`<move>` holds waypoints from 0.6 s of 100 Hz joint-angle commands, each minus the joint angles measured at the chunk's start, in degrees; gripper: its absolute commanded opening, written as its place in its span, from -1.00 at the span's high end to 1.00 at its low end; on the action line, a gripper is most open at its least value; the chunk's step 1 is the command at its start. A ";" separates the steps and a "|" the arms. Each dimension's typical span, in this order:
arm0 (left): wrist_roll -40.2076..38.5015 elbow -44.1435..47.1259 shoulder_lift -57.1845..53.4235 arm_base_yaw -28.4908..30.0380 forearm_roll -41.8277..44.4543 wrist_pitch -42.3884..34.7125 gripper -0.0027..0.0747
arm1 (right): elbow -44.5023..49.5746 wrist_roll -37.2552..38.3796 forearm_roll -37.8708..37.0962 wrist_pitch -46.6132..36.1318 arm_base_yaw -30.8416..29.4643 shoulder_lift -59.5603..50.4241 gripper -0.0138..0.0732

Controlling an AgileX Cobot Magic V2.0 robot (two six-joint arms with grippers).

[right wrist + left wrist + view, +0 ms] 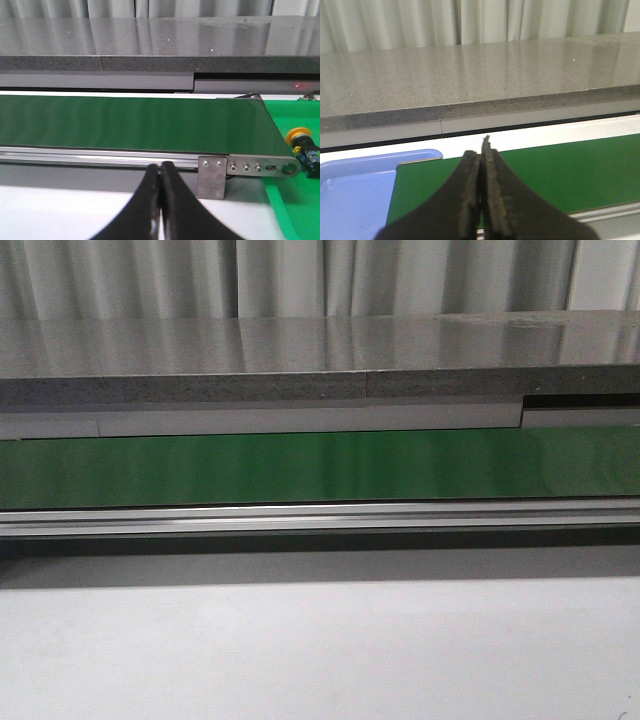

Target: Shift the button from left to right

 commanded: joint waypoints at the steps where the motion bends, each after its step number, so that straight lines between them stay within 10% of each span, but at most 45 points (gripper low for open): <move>1: -0.13 -1.67 0.46 -0.44 -0.41 -4.11 0.98 | -0.90 -0.12 -0.37 -4.64 0.09 -1.22 0.84; 36: -0.66 -1.67 0.46 -0.44 2.32 -6.47 0.98 | -0.90 -0.12 -0.37 -4.64 0.09 -1.22 0.84; 60: -17.77 -0.71 -0.38 -0.44 18.70 -9.18 0.98 | -0.90 -0.12 -0.37 -4.64 0.09 -1.22 0.84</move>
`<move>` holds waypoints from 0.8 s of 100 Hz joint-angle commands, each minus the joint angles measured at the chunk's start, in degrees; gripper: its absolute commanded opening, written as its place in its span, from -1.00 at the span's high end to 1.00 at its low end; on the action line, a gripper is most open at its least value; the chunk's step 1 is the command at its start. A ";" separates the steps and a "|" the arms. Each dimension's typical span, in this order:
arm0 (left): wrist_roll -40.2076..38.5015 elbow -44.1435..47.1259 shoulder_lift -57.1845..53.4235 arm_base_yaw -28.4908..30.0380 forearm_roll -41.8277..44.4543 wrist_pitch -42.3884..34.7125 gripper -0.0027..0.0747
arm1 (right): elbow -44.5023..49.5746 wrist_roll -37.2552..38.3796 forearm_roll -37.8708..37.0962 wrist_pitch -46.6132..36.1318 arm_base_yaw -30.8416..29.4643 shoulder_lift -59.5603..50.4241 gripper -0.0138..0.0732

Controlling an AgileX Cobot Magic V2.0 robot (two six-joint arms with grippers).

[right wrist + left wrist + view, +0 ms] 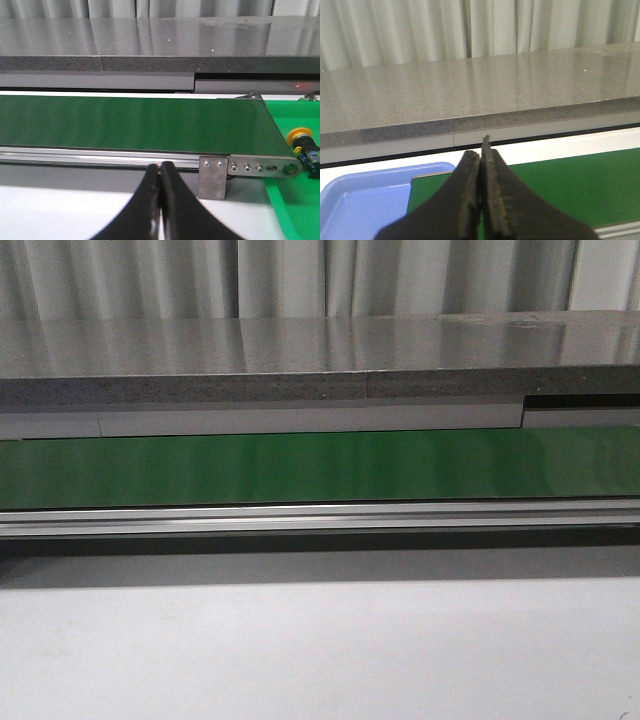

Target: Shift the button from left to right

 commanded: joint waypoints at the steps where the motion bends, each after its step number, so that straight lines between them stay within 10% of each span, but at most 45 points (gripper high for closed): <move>1: -5.29 -0.94 -0.37 -0.44 4.60 -6.19 0.98 | -0.90 -0.21 -0.37 -4.64 0.09 -1.22 0.84; 80: -5.76 19.71 -21.09 3.99 2.07 -10.94 0.98 | -0.90 -0.21 -0.37 -4.64 0.09 -1.22 0.84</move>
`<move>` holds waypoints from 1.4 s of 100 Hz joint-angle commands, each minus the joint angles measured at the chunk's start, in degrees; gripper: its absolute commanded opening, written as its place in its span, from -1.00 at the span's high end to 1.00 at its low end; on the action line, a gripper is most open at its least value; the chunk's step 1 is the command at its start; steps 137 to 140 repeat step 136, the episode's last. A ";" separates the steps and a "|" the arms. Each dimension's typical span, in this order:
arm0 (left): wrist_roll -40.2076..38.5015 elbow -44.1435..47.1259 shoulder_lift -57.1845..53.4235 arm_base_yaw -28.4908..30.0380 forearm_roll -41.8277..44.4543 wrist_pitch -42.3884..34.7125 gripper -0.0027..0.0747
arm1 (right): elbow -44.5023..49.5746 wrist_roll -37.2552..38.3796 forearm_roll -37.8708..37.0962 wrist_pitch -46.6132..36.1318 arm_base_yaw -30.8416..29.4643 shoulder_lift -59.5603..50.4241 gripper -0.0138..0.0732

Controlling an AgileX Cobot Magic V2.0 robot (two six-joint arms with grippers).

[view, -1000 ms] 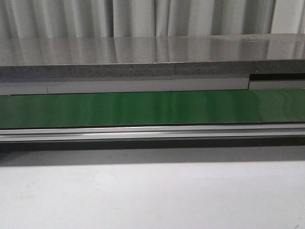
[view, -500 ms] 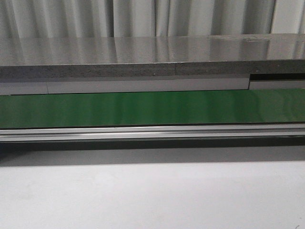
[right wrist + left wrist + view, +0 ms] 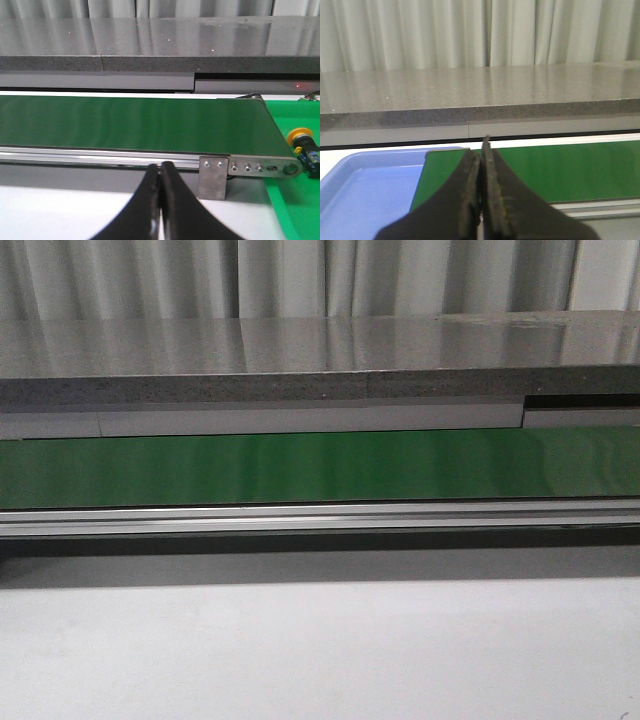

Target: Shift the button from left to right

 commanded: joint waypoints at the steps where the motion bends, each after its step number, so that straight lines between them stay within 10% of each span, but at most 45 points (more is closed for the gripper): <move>1: -0.84 0.79 -1.71 0.23 -0.85 -5.24 0.98 | -0.90 -0.21 -0.37 -4.64 0.09 -1.22 0.84; 140: -1.29 2.02 -2.00 2.70 -1.99 -5.15 0.98 | -0.90 -0.21 -0.37 -4.64 0.09 -1.22 0.84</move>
